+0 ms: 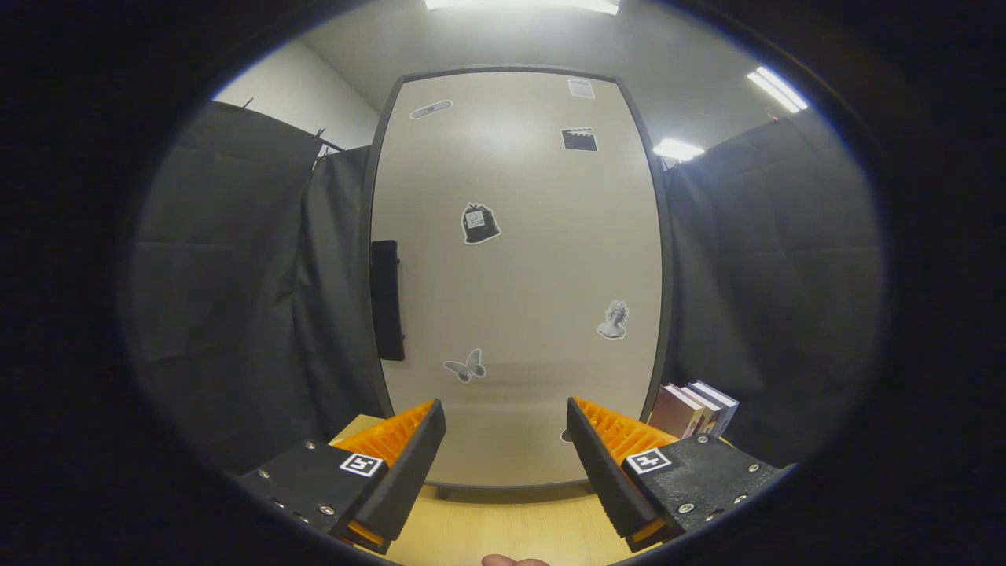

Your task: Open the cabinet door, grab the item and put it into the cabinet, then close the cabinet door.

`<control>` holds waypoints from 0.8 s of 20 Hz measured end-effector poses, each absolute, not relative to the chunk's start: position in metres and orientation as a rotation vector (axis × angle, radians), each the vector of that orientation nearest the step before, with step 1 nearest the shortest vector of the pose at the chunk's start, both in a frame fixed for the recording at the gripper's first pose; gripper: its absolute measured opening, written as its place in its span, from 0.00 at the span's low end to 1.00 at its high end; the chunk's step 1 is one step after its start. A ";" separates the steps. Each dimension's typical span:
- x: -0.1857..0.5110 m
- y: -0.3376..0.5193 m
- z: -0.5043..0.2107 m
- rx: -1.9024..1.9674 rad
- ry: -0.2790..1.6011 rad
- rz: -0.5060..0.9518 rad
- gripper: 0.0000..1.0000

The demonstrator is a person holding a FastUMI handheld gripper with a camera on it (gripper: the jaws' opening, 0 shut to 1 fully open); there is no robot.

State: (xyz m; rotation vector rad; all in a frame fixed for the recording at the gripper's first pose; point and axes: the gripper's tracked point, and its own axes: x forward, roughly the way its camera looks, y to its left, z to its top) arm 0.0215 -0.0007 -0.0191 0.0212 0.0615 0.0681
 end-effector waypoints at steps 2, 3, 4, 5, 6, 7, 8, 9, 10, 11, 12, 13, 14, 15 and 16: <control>0.028 0.003 -0.016 0.012 0.056 0.079 0.96; 0.032 0.005 -0.015 0.008 0.050 0.084 0.96; 0.037 0.009 -0.011 0.007 0.043 0.090 0.96; 0.043 0.015 -0.008 0.007 0.036 0.099 0.96; 0.050 0.022 -0.004 0.007 0.032 0.110 0.96; 0.056 0.029 0.000 0.007 0.026 0.121 0.96; 0.063 0.037 0.005 0.007 0.020 0.131 0.96; 0.068 0.048 0.008 0.009 0.015 0.145 0.96; 0.075 0.059 0.011 0.014 0.013 0.162 0.96; 0.080 0.069 0.011 0.015 0.015 0.176 0.96; 0.087 0.078 0.012 0.015 0.017 0.187 0.96; 0.093 0.088 0.012 0.018 0.017 0.197 0.96; 0.099 0.096 0.013 0.020 0.014 0.208 0.96; 0.106 0.103 0.012 0.019 0.014 0.212 0.96; 0.114 0.108 0.012 0.018 0.015 0.213 0.96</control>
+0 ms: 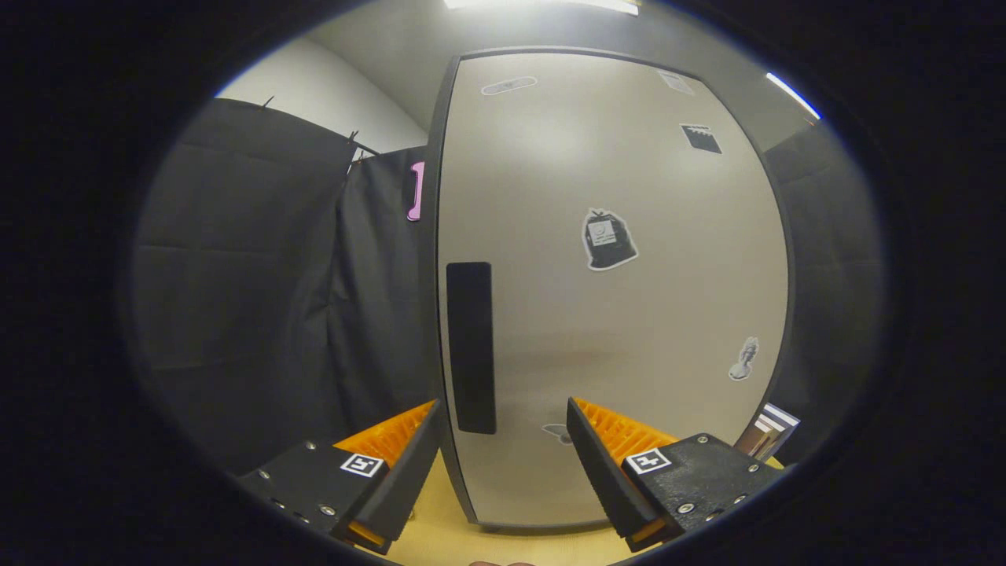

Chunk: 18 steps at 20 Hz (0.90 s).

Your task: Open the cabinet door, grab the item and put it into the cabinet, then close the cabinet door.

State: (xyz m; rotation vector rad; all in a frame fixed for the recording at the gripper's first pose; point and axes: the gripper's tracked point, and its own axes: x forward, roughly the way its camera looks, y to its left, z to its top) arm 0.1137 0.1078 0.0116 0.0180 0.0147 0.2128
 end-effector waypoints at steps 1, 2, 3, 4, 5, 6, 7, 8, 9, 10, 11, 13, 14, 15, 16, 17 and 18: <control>0.121 0.113 0.010 0.019 0.018 0.215 0.96; 0.127 0.117 0.009 0.021 0.021 0.217 0.96; 0.132 0.118 0.007 0.024 0.026 0.212 0.95; 0.137 0.118 0.006 0.031 0.031 0.203 0.90; 0.142 0.118 0.004 0.043 0.041 0.193 0.87; 0.147 0.118 0.000 0.056 0.054 0.184 0.81; 0.149 0.122 -0.003 0.074 0.073 0.195 0.75; 0.149 0.128 -0.006 0.080 0.089 0.213 0.65; 0.149 0.133 -0.007 0.065 0.090 0.224 0.58; 0.149 0.132 -0.007 0.026 0.080 0.209 0.47; 0.149 0.130 -0.007 0.002 0.078 0.200 0.35; 0.148 0.132 -0.007 0.013 0.078 0.210 0.32; 0.146 0.132 -0.007 0.010 0.079 0.217 0.31; 0.146 0.131 -0.007 -0.004 0.081 0.222 0.30; 0.144 0.130 -0.006 -0.012 0.083 0.226 0.29; 0.143 0.130 -0.007 -0.013 0.087 0.230 0.28; 0.139 0.131 -0.007 -0.013 0.091 0.236 0.27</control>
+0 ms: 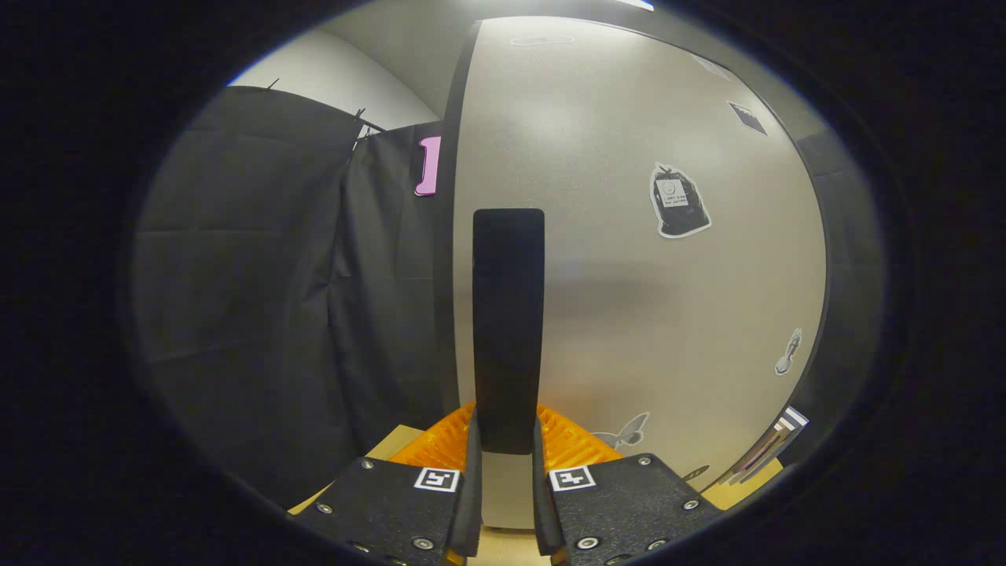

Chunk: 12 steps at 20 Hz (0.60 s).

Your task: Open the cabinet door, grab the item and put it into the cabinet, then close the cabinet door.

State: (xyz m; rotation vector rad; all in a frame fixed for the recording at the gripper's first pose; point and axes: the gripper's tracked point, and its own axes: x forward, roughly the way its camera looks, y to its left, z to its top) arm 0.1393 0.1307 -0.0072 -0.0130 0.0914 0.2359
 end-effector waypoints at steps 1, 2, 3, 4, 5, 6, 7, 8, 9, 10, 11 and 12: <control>0.135 0.131 -0.007 -0.016 0.097 0.244 0.27; 0.130 0.130 -0.007 -0.022 0.101 0.252 0.27; 0.125 0.130 -0.006 -0.029 0.106 0.261 0.27; 0.120 0.129 -0.007 -0.033 0.111 0.270 0.27; 0.115 0.128 -0.006 -0.035 0.117 0.279 0.27; 0.111 0.126 -0.006 -0.035 0.121 0.288 0.27; 0.108 0.124 -0.006 -0.034 0.122 0.298 0.27; 0.107 0.121 -0.006 -0.034 0.121 0.309 0.27; 0.104 0.117 -0.006 -0.031 0.118 0.319 0.27; 0.101 0.115 -0.006 -0.027 0.113 0.329 0.27; 0.100 0.112 -0.007 -0.022 0.110 0.338 0.27; 0.098 0.109 -0.008 -0.010 0.110 0.349 0.27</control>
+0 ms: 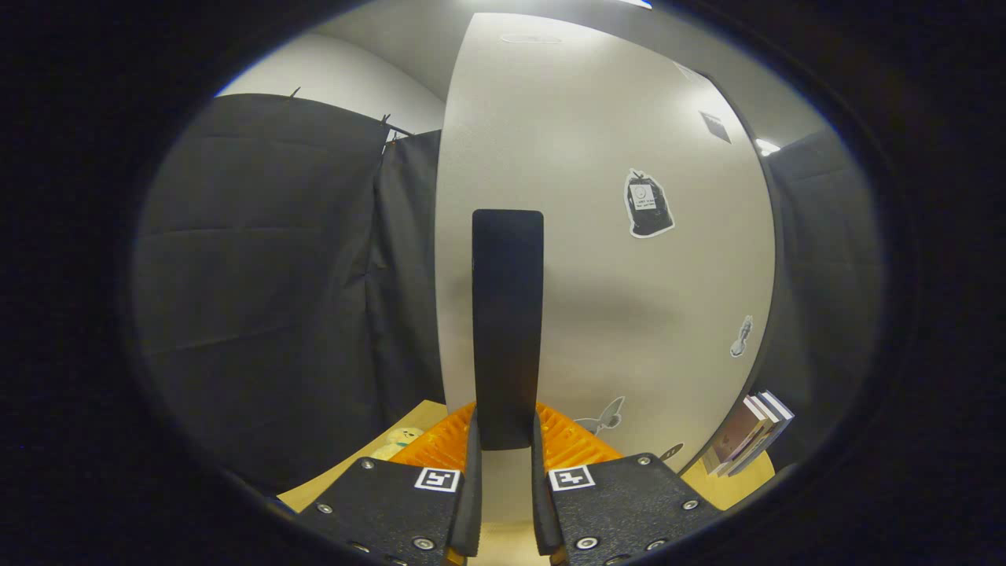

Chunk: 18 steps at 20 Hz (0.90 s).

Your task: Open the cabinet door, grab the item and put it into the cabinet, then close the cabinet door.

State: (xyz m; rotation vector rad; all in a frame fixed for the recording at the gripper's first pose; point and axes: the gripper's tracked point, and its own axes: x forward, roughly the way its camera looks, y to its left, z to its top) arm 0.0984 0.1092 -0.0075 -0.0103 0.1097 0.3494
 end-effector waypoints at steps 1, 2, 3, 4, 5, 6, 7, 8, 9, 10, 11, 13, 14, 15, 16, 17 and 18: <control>0.097 0.107 -0.007 0.001 0.111 0.363 0.27; 0.096 0.105 -0.008 0.007 0.112 0.379 0.27; 0.095 0.103 -0.008 0.007 0.114 0.396 0.27; 0.095 0.101 -0.008 0.006 0.113 0.415 0.27; 0.094 0.100 -0.008 0.003 0.110 0.437 0.27; 0.092 0.098 -0.008 -0.003 0.105 0.462 0.27; 0.090 0.097 -0.008 -0.008 0.104 0.487 0.27; 0.088 0.095 -0.008 -0.011 0.106 0.512 0.27; 0.087 0.092 -0.008 -0.008 0.108 0.537 0.27; 0.086 0.090 -0.009 -0.005 0.109 0.563 0.27; 0.084 0.088 -0.008 0.000 0.109 0.587 0.27; 0.082 0.083 -0.008 0.002 0.107 0.631 0.27; 0.081 0.080 -0.009 0.003 0.106 0.652 0.27; 0.079 0.077 -0.009 0.006 0.106 0.670 0.27; 0.077 0.074 -0.009 0.010 0.106 0.686 0.27; 0.076 0.071 -0.009 0.011 0.103 0.699 0.27; 0.075 0.068 -0.009 0.010 0.099 0.709 0.27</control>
